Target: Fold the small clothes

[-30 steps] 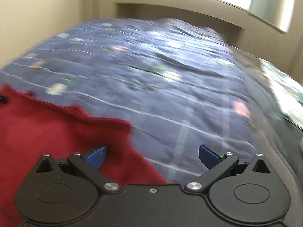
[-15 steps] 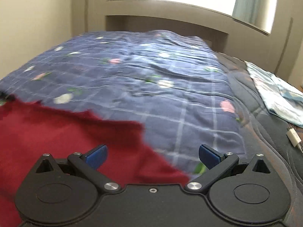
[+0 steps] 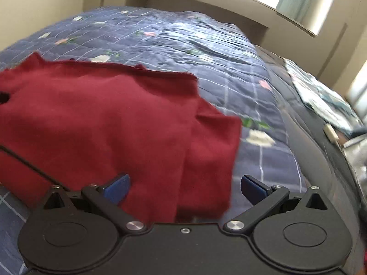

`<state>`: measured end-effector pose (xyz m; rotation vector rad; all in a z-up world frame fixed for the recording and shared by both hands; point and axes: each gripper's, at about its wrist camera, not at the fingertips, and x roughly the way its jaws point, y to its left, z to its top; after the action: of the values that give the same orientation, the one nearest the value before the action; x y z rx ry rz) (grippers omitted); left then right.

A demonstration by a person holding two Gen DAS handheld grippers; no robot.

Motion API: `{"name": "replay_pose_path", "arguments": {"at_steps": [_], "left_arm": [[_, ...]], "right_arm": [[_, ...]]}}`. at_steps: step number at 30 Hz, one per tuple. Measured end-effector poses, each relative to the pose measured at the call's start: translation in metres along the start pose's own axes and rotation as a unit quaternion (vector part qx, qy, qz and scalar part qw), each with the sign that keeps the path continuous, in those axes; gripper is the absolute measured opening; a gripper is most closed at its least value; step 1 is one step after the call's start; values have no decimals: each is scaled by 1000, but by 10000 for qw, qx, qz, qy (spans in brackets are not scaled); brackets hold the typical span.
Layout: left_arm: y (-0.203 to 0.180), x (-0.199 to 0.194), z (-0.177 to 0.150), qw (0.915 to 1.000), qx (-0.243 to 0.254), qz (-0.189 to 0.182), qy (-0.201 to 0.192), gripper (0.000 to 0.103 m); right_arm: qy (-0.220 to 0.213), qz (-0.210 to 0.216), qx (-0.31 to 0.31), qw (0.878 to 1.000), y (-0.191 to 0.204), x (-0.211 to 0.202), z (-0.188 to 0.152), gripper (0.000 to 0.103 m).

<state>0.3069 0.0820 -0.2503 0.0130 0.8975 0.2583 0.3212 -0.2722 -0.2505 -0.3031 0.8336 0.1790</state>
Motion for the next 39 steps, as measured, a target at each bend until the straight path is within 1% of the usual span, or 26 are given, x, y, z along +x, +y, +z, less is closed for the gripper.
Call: {"name": "replay_pose_path", "arguments": {"at_steps": [2,5,8,12,14,16,21,24,29,32,37,38,39], "left_arm": [[4,0,-4,9999,2,-103,-62,103],[9,0,0,9998,-45,-199,61,103],[15,-5,7,9994,-147,-221,218,103],[29,-9,11,9981,-401,-118,455,103],[35,-13,10,9969,-528,6,591,103],[42,-17,10,9952,-646,21,739,103],[58,-22,10,9871,-991,6,1256,103],[66,-27,8,9816,-1259,40,1438,103],[80,-32,-2,9690,-1749,25,1746,103],[85,-34,-6,9629,-1925,64,1892,103],[87,-31,-4,9600,-2023,212,1926,103],[87,-29,-3,9596,-2030,221,1934,102],[86,-28,0,9599,-2034,239,1917,102]], "right_arm": [[68,-25,183,9998,-2,0,0,102],[91,-134,475,9987,1,-6,5,102],[2,-59,816,9966,6,-17,12,102],[-40,125,1265,9919,21,-27,23,102],[-38,247,1410,9897,30,-32,28,102],[-15,349,1483,9883,39,-35,33,102],[-23,699,1546,9855,61,-46,51,102],[-4,849,1534,9845,72,-49,62,102],[-7,1029,1320,9859,89,-49,74,102],[-33,1126,1218,9862,97,-44,80,102],[-144,1307,896,9873,113,-21,97,102],[-151,1212,902,9884,116,-16,100,102],[-144,1033,1051,9890,118,-14,101,102]]}}
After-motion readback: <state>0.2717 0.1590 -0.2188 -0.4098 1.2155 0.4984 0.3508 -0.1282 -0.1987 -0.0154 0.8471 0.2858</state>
